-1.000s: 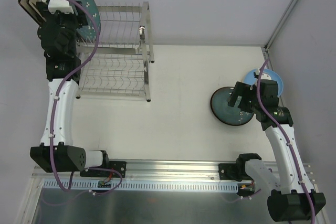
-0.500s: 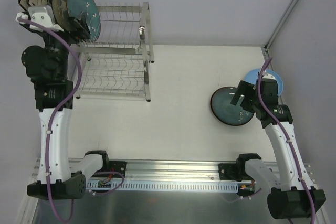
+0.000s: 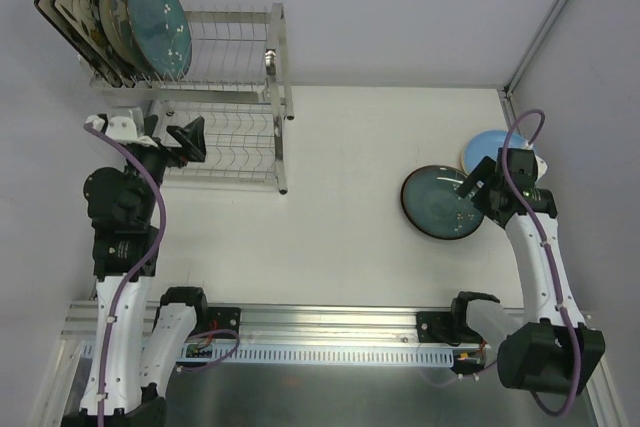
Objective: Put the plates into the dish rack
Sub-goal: Insert the plate into the dish rack, then grab a plate with the right arm
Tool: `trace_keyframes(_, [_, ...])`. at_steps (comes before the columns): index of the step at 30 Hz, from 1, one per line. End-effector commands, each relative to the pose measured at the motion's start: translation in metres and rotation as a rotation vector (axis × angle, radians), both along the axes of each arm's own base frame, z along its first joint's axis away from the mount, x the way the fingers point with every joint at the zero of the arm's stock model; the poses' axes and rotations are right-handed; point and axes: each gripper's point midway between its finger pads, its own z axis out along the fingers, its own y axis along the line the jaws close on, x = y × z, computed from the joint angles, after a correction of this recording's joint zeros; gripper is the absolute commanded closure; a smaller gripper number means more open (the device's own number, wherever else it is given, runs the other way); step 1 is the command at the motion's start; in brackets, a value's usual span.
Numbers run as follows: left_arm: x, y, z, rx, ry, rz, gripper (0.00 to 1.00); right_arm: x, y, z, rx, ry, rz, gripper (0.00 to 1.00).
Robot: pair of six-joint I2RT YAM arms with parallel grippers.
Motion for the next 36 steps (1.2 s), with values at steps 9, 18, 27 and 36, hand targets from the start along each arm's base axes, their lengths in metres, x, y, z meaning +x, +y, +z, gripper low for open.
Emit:
trace_keyframes(9, [-0.027, -0.024, -0.132, -0.074, 0.183, -0.111, 0.01, 0.002, -0.020, -0.065, 0.268, 0.046, -0.293, 0.00])
trace_keyframes(18, [-0.041, -0.020, -0.188, -0.067, 0.283, -0.089, 0.01, 0.028, -0.028, -0.091, 0.287, 0.034, -0.288, 0.02])
trace_keyframes(27, [-0.039, -0.019, -0.209, -0.069, 0.328, -0.080, 0.01, 0.045, 0.004, -0.125, 0.328, 0.127, -0.131, 0.13])
trace_keyframes(36, [-0.038, -0.019, -0.212, -0.062, 0.335, -0.079, 0.01, 0.083, 0.062, -0.123, 0.318, 0.141, 0.074, 0.18])
